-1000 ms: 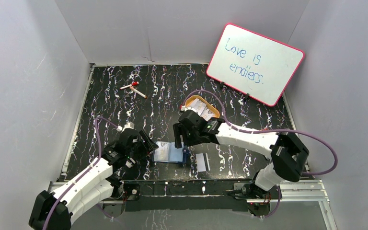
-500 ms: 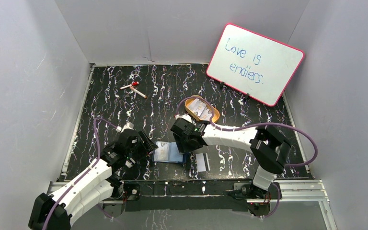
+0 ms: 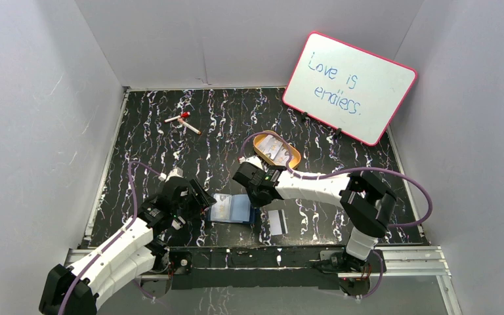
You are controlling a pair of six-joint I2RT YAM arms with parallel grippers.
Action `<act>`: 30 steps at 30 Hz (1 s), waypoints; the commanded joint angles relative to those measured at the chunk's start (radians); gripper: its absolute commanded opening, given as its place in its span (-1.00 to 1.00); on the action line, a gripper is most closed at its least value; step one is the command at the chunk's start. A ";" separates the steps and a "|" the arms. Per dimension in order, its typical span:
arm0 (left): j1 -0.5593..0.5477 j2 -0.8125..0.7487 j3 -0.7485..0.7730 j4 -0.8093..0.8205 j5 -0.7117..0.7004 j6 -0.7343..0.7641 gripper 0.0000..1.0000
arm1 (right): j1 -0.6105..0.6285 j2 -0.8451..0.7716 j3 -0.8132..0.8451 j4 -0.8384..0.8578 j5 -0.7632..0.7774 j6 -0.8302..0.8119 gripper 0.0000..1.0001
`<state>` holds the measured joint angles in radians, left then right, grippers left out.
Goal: Put the credit cards into the card holder
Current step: Close the card holder at the center of the board.
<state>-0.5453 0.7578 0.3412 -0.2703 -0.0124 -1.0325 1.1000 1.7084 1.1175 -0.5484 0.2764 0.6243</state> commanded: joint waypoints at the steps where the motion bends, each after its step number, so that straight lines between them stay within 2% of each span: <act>1: -0.001 -0.011 0.008 -0.026 -0.006 0.003 0.16 | 0.000 -0.053 0.011 0.011 0.060 0.004 -0.79; 3: -0.001 -0.010 0.009 -0.022 -0.004 0.003 0.16 | 0.000 -0.083 0.008 -0.006 0.071 0.003 -1.00; 11: -0.001 0.087 -0.014 0.105 0.107 0.021 0.06 | -0.002 -0.237 -0.031 -0.032 0.086 -0.011 -1.00; 15: -0.001 0.156 -0.016 0.161 0.139 0.025 -0.01 | -0.002 -0.295 -0.058 0.051 0.005 -0.026 -1.00; 22: -0.002 0.220 -0.025 0.222 0.171 0.022 -0.18 | -0.002 -0.340 -0.154 0.349 -0.197 -0.015 -1.00; 30: -0.004 0.226 -0.060 0.250 0.187 0.017 -0.60 | -0.002 -0.240 -0.168 0.522 -0.300 0.042 -1.00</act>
<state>-0.5453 0.9874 0.3054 -0.0452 0.1394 -1.0172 1.0992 1.4387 0.9634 -0.2035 0.0616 0.6270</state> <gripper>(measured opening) 0.241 0.033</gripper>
